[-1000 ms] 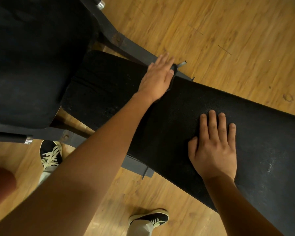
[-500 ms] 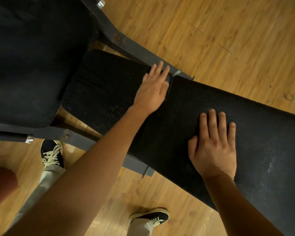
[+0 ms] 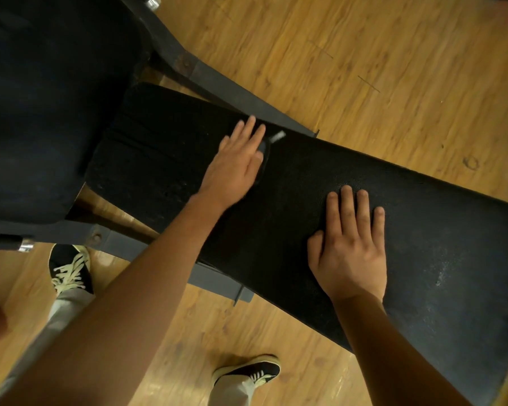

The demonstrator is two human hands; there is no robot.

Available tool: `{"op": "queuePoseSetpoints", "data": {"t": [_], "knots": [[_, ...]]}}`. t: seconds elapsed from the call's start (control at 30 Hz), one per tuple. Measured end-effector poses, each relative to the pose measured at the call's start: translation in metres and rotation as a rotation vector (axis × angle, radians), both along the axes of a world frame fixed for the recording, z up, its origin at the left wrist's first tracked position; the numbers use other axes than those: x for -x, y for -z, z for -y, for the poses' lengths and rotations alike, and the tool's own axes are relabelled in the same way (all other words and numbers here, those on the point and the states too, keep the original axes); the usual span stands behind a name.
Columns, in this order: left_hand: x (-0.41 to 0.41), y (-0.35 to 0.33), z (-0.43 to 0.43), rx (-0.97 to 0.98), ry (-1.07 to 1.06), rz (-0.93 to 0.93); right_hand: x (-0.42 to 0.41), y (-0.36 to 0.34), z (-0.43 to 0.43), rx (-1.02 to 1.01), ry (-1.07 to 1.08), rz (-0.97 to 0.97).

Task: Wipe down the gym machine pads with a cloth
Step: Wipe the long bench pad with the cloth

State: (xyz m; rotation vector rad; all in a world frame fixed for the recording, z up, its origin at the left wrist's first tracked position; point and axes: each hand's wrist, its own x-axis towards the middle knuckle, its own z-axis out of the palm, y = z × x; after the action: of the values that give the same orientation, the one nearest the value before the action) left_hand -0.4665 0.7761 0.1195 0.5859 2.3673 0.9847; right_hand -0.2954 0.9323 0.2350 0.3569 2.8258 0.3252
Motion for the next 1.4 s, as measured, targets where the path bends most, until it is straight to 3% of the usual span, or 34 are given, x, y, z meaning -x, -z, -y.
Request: {"op": "queuePoseSetpoints", "data": {"t": [0.17, 0.43, 0.7, 1.03, 1.4], "knots": [[0.051, 0.001, -0.011, 0.052, 0.066, 0.002, 0.0, 0.001, -0.001, -0.005, -0.008, -0.006], [-0.033, 0.006, 0.04, 0.079, 0.013, 0.023, -0.001, 0.001, -0.002, 0.0, -0.008, 0.009], [0.021, 0.013, 0.01, 0.04, 0.04, -0.042, 0.0, 0.003, -0.003, -0.008, 0.001, 0.0], [-0.061, 0.018, 0.069, 0.031, 0.018, 0.023, 0.002, 0.001, 0.0, -0.019, 0.001, 0.054], [-0.049, 0.022, 0.059, -0.016, -0.032, -0.024, 0.004, -0.002, 0.0, -0.04, -0.009, 0.097]]}}
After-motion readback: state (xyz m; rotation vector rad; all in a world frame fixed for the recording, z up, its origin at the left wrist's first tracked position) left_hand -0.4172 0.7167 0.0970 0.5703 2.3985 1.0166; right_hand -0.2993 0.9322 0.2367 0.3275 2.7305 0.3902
